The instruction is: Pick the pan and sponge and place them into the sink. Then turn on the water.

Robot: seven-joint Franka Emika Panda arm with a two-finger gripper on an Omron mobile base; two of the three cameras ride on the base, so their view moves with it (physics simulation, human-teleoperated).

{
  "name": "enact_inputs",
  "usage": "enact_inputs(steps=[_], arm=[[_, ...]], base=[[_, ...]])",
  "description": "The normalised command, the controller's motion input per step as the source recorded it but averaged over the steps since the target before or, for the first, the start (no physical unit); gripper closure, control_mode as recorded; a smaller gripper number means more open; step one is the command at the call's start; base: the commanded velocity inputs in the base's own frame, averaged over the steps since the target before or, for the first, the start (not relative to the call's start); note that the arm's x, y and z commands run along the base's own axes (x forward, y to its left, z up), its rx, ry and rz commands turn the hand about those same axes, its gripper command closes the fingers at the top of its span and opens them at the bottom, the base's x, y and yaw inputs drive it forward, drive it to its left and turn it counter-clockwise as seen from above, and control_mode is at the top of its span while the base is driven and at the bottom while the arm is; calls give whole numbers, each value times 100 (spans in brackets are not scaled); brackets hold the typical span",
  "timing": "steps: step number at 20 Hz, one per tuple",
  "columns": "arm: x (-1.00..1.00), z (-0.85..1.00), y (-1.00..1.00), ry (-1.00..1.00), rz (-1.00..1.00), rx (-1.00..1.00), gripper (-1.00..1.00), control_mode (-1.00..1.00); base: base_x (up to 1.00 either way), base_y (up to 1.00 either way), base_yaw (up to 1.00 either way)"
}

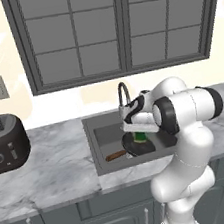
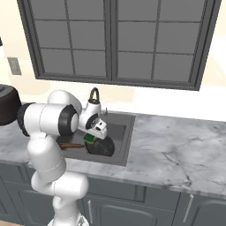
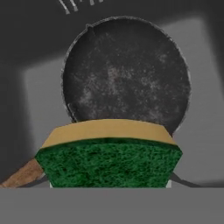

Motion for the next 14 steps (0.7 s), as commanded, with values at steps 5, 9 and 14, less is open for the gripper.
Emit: enact_inputs(steps=[5,9,14], arm=[[5,-6,16,-3,-3,-15,100,-100],[18,-8,20,0,-3,-14,100,-100],[22,-6,17,0,-3,-12,100,-100]], base=[[0,0,0],[0,0,0],[0,0,0]])
